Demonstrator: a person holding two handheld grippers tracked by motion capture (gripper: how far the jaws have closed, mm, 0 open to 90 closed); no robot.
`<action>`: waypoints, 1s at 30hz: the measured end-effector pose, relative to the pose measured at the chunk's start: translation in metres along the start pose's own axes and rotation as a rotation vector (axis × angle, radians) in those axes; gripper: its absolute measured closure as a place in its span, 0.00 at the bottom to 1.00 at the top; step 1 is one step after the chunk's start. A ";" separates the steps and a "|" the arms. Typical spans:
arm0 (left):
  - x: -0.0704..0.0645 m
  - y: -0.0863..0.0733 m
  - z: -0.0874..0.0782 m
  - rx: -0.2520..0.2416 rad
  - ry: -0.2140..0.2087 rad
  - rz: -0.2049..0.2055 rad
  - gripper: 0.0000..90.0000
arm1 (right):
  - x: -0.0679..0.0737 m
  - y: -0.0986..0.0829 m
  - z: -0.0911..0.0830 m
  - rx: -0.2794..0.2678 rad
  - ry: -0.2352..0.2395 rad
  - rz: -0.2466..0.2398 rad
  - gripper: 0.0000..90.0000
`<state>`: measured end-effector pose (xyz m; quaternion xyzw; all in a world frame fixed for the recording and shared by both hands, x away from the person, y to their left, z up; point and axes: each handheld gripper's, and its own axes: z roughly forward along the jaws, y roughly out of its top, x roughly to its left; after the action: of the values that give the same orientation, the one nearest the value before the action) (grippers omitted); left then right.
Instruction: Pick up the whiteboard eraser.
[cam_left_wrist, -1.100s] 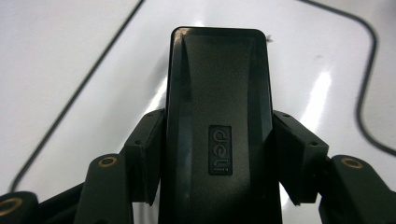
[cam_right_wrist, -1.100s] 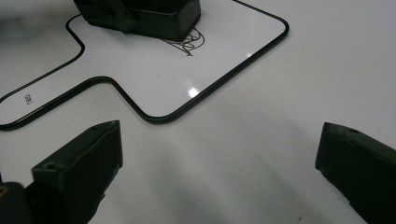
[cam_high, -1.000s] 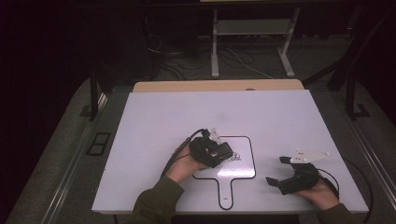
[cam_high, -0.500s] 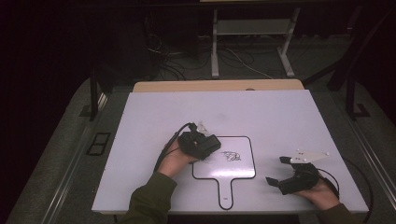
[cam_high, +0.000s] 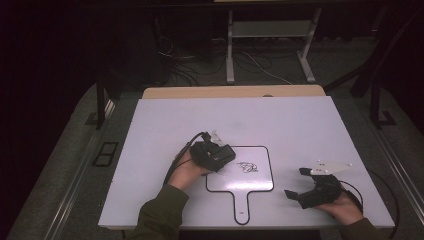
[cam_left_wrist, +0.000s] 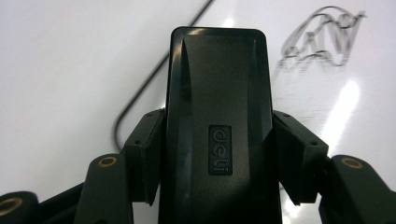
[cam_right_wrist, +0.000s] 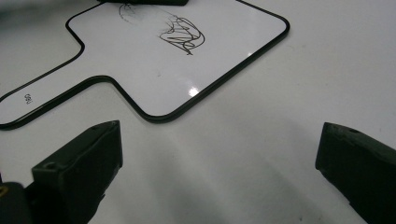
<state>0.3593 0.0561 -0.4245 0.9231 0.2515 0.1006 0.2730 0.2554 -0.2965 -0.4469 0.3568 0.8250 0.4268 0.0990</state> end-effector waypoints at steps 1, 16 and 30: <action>-0.004 0.001 0.001 0.001 -0.009 0.008 0.44 | 0.000 0.000 0.000 0.000 0.000 0.000 0.00; -0.031 0.010 0.006 -0.005 -0.089 0.072 0.44 | -0.001 0.000 0.000 -0.004 -0.002 0.001 0.00; 0.015 -0.010 -0.006 0.001 0.025 -0.038 0.44 | -0.001 0.000 0.000 -0.002 -0.002 0.001 0.00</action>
<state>0.3661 0.0734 -0.4245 0.9170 0.2725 0.1068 0.2711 0.2557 -0.2972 -0.4470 0.3578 0.8242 0.4273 0.1001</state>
